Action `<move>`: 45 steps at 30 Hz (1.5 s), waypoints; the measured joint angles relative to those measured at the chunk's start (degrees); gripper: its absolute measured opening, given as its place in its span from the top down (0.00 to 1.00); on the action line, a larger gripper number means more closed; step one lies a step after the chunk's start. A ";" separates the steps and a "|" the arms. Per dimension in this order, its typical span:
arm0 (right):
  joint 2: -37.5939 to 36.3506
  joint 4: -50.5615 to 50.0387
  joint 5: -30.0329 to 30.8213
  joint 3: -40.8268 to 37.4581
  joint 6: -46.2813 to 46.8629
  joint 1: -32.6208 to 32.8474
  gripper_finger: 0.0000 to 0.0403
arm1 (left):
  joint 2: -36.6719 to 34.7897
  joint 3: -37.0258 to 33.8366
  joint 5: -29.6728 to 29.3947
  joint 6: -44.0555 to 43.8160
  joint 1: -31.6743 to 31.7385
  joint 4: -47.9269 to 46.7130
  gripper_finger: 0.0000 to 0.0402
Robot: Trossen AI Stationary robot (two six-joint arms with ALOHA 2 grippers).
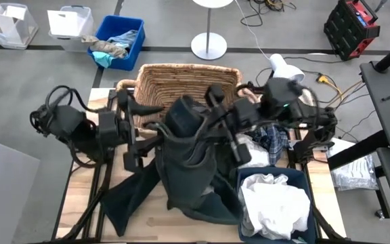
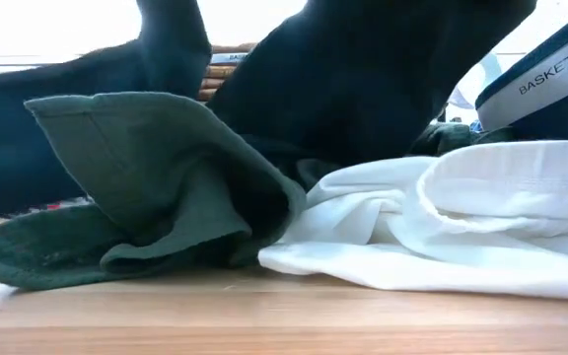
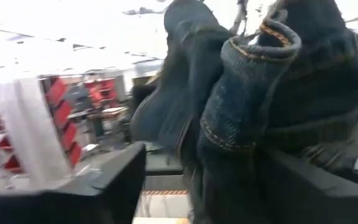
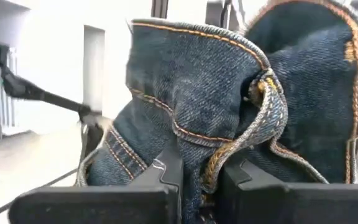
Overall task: Sort clothes
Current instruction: Put the dark blue jeans into the brown laundry basket
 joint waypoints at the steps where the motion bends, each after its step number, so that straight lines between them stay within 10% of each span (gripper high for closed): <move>1: -0.33 1.03 0.22 0.00 -0.26 0.00 0.92 | 0.00 0.51 -0.78 0.06 0.01 -0.20 0.29; 10: -2.76 11.45 4.26 0.00 -2.47 0.07 0.92 | 0.17 5.95 -0.58 2.69 0.01 -9.30 0.07; 23: -2.99 21.21 18.48 0.24 -26.17 0.06 0.92 | 0.42 13.45 -0.15 0.93 -0.08 -17.15 0.06; 29: -1.97 31.64 27.69 0.17 -37.31 0.01 0.92 | 0.28 13.47 -10.26 -7.31 0.04 -28.00 0.06; 42: -0.11 42.31 25.53 0.20 -41.59 0.00 0.92 | 1.52 7.02 -3.01 -15.56 2.12 -33.95 0.06; 45: 0.07 43.24 25.45 0.20 -43.42 0.02 0.92 | 1.50 5.02 7.67 -16.26 3.74 -29.72 0.06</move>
